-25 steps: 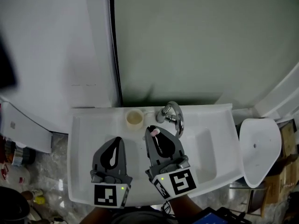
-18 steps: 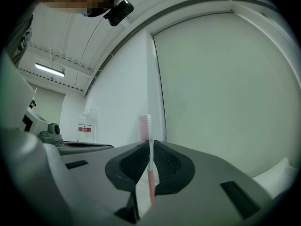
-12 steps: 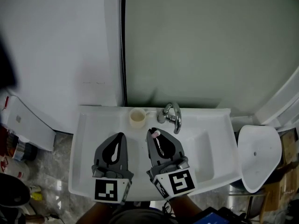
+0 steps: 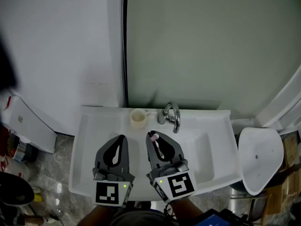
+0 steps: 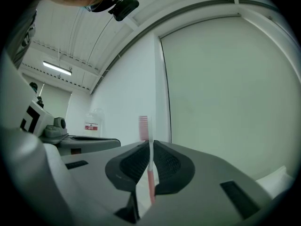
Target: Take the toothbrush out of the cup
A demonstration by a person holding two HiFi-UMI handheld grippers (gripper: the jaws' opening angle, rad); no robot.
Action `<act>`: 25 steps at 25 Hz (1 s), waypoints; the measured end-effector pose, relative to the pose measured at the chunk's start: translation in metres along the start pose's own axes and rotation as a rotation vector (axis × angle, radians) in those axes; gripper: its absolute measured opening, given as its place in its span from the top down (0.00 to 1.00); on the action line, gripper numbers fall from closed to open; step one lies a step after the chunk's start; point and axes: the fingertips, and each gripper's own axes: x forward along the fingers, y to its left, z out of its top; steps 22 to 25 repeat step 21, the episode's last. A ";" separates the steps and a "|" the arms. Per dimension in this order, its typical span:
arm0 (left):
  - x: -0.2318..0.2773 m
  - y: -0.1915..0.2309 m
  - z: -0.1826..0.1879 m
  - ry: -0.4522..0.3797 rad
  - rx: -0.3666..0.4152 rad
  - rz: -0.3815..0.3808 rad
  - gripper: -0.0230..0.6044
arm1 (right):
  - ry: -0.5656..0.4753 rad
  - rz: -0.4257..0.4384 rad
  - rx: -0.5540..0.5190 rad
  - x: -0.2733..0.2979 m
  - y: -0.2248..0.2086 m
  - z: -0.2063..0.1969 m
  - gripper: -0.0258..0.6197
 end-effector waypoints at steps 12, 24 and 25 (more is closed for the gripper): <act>-0.005 -0.009 0.004 -0.008 0.008 -0.001 0.95 | 0.002 0.000 -0.002 -0.009 -0.001 0.001 0.91; -0.009 -0.010 0.002 -0.009 0.011 -0.004 0.95 | -0.002 0.000 -0.004 -0.012 0.003 0.000 0.91; -0.009 -0.010 0.002 -0.009 0.011 -0.004 0.95 | -0.002 0.000 -0.004 -0.012 0.003 0.000 0.91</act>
